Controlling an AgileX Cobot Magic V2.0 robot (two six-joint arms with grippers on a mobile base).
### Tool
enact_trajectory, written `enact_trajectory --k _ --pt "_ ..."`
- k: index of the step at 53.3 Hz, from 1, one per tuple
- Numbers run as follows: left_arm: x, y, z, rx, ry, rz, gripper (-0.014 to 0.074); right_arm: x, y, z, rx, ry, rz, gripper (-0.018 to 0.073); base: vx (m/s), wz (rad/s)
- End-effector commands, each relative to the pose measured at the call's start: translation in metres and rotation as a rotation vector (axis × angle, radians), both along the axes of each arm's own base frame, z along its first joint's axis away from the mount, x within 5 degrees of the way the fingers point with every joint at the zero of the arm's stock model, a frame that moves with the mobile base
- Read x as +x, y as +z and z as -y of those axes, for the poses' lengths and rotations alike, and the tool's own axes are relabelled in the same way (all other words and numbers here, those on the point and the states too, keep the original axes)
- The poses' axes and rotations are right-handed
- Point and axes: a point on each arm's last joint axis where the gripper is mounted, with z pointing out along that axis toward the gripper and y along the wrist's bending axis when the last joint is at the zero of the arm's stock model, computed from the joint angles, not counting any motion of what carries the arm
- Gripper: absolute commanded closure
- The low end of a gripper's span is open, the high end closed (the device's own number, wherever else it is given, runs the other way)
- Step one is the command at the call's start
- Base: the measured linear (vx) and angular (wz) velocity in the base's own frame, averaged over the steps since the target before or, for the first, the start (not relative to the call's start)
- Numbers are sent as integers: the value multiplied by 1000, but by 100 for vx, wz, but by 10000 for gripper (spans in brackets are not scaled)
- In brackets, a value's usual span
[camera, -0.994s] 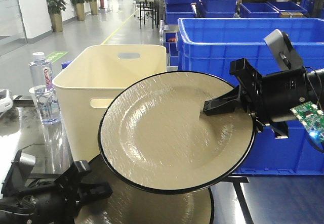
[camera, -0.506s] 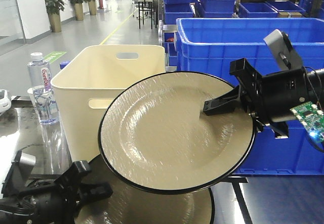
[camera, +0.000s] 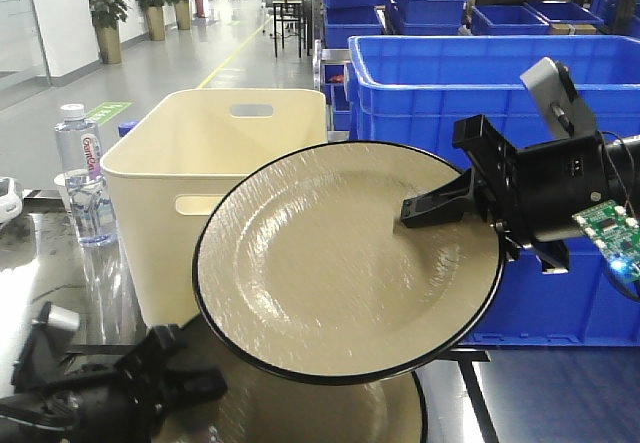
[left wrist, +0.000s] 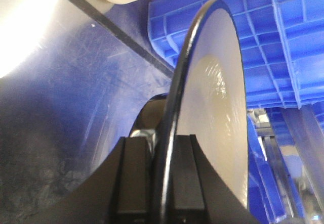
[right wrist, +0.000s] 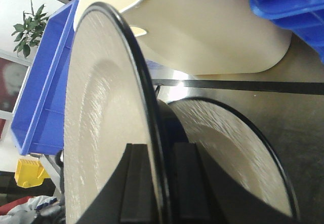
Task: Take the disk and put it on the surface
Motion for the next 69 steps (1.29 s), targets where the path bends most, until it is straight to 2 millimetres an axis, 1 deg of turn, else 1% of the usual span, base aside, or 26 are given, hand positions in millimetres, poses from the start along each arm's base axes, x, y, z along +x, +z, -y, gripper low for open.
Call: enact_trajectory --k 1,10,19,25,32,36,41,44,47,53,60,63,69 --pt "0 10 9 -63 -82 2 595 -8 35 1 138 -64 111 567 0 0" --pt "7 -12 15 -4 -138 -61 594 -7 36 1 140 -74 117 567 0 0" --pt "10 -21 17 20 -159 -83 574 -7 36 1 140 -75 118 567 0 0" --pt "10 -26 14 120 -188 -43 529 -7 36 1 138 -73 121 567 0 0" --pt "9 -31 11 247 -241 -1 414 -7 36 1 132 -69 130 567 0 0" --pt "7 -33 9 305 -275 21 316 -7 36 1 130 -68 132 564 0 0" --pt "6 -31 4 366 -300 54 171 -7 36 1 120 -60 147 564 0 0" --pt "5 -29 -1 394 -301 74 97 -7 36 1 118 -59 149 563 0 0" --pt "5 -23 -10 422 -283 104 25 -7 36 1 118 -59 149 561 0 0" --pt "3 -9 -26 453 -234 156 -57 -7 36 1 117 -59 149 559 0 0" --pt "-9 17 -46 473 -162 250 -68 -7 35 2 92 -56 160 559 0 0" --pt "-16 28 -51 473 -130 297 -61 -6 32 3 40 -45 188 559 0 0" --pt "-35 54 -59 477 -59 418 -37 -5 19 6 -46 -41 165 559 0 0"
